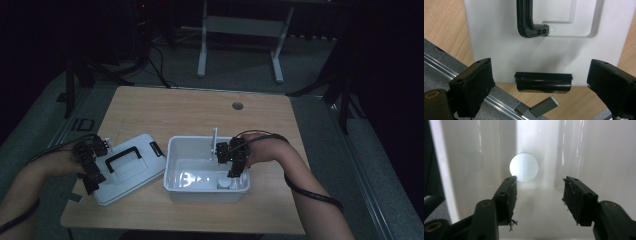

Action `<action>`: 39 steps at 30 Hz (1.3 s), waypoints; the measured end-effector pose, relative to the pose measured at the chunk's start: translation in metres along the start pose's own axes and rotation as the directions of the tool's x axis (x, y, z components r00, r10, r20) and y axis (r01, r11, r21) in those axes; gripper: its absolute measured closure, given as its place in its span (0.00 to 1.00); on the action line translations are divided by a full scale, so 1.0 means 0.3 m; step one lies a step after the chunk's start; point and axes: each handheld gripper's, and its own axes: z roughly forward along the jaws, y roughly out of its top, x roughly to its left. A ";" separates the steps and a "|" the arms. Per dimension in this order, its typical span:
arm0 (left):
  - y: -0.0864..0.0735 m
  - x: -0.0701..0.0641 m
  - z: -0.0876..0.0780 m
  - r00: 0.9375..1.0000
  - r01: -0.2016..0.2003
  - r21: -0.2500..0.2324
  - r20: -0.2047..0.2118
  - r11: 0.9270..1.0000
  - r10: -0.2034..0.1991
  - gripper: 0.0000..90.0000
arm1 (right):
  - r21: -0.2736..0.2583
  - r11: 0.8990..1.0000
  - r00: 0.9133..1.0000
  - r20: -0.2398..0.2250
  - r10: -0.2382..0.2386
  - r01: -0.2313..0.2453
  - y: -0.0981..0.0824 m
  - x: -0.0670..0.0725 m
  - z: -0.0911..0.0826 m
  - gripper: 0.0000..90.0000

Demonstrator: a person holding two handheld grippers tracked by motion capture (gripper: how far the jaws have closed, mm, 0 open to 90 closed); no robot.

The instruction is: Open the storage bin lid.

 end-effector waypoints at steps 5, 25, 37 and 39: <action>-0.005 0.001 -0.002 1.000 0.001 0.004 0.000 1.000 -0.001 0.07 | 0.004 1.000 1.000 -0.004 0.019 -0.019 -0.026 -0.003 -0.032 0.43; 0.007 -0.005 -0.028 1.000 -0.008 -0.028 0.007 1.000 0.009 0.07 | -0.094 0.993 0.997 0.036 0.072 -0.068 -0.195 0.003 -0.123 0.18; 0.009 -0.011 -0.028 1.000 -0.025 -0.076 -0.001 0.997 0.026 0.08 | -0.078 0.987 0.989 0.032 0.144 -0.142 -0.327 0.009 -0.079 0.18; 0.011 -0.011 -0.027 1.000 -0.017 -0.093 -0.009 0.995 0.017 0.12 | -0.073 0.985 0.987 0.028 0.158 -0.155 -0.345 0.009 -0.058 0.18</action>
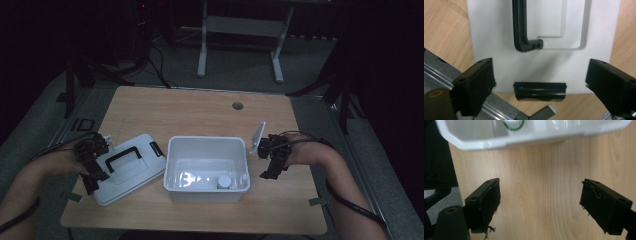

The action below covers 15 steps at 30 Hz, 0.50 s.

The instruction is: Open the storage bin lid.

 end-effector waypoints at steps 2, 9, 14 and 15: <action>0.001 0.001 0.000 1.000 -0.007 -0.023 -0.005 1.000 0.007 0.13 | 0.005 1.000 1.000 -0.006 0.012 -0.012 -0.019 -0.002 0.024 0.18; 0.016 0.009 0.027 1.000 -0.021 -0.017 -0.003 1.000 0.021 0.20 | 0.048 0.997 0.998 -0.033 0.056 -0.055 -0.080 -0.006 0.115 0.18; 0.029 0.014 0.050 0.999 -0.016 0.001 0.039 1.000 0.016 0.38 | 0.054 0.995 0.995 -0.043 0.085 -0.083 -0.115 0.001 0.151 0.18; 0.033 0.016 0.054 0.999 -0.012 0.016 0.036 1.000 0.011 0.40 | 0.059 0.995 0.995 -0.042 0.086 -0.084 -0.120 0.003 0.157 0.18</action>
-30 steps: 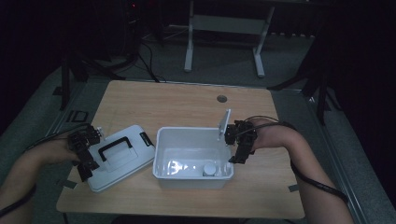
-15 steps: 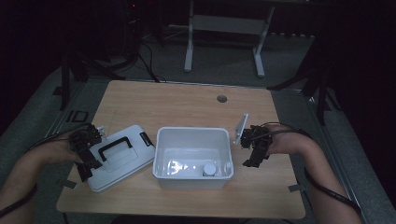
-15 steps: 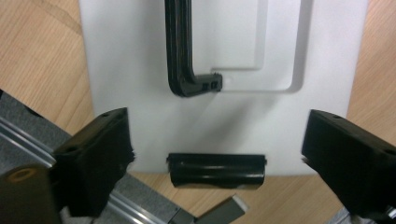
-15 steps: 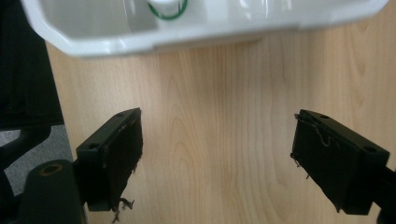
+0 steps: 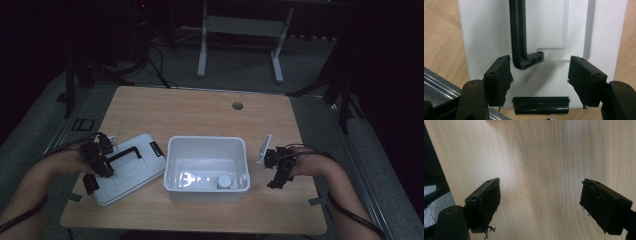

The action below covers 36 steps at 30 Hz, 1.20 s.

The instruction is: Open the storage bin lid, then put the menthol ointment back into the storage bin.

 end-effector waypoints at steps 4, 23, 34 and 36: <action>0.022 0.007 0.014 0.999 0.035 0.048 -0.004 0.998 -0.035 0.52 | 0.008 1.000 1.000 0.009 0.005 -0.005 -0.013 0.003 0.011 0.18; 0.067 0.015 0.051 0.997 0.066 0.139 0.024 0.988 -0.070 0.86 | 0.016 0.998 0.999 0.008 0.054 -0.054 -0.060 -0.002 0.052 0.18; 0.064 0.027 0.054 0.994 0.070 0.124 0.074 0.990 -0.079 0.93 | 0.022 0.995 0.996 0.002 0.094 -0.094 -0.093 -0.011 0.081 0.18; 0.064 0.028 0.052 0.994 0.066 0.123 0.076 0.990 -0.076 0.93 | 0.021 0.995 0.995 0.005 0.095 -0.095 -0.096 -0.013 0.080 0.18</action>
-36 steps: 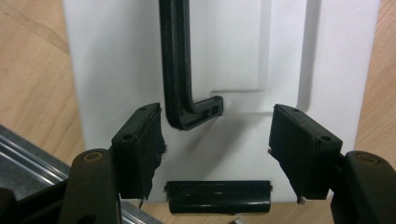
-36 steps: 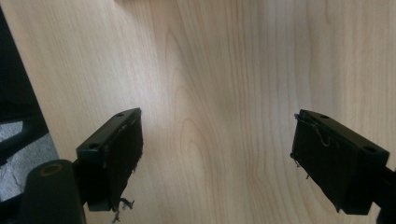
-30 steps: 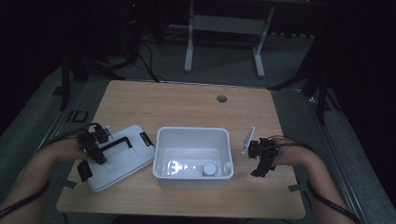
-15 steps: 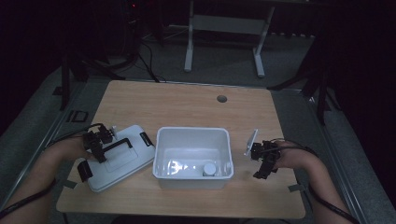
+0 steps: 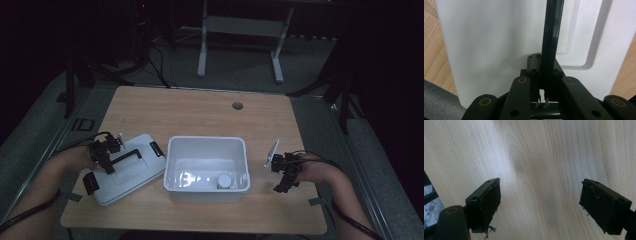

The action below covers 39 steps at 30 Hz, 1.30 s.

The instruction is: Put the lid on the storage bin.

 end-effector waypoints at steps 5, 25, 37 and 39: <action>-0.006 -0.004 -0.003 1.000 -0.005 -0.013 -0.008 1.000 0.005 0.93 | -0.014 1.000 1.000 0.007 0.011 -0.011 -0.004 -0.003 -0.008 0.18; -0.098 -0.056 -0.194 0.998 -0.044 -0.066 -0.041 0.997 0.042 0.93 | -0.041 0.999 1.000 0.019 0.022 -0.021 -0.009 0.000 -0.026 0.18; -0.158 -0.089 -0.381 0.992 -0.048 -0.093 -0.125 0.995 0.036 0.93 | -0.028 0.999 1.000 0.010 0.030 -0.029 -0.024 0.008 -0.031 0.18; -0.168 -0.093 -0.423 0.988 -0.045 -0.103 -0.149 0.994 0.029 0.93 | -0.030 0.999 1.000 0.011 0.028 -0.027 -0.025 0.008 -0.035 0.18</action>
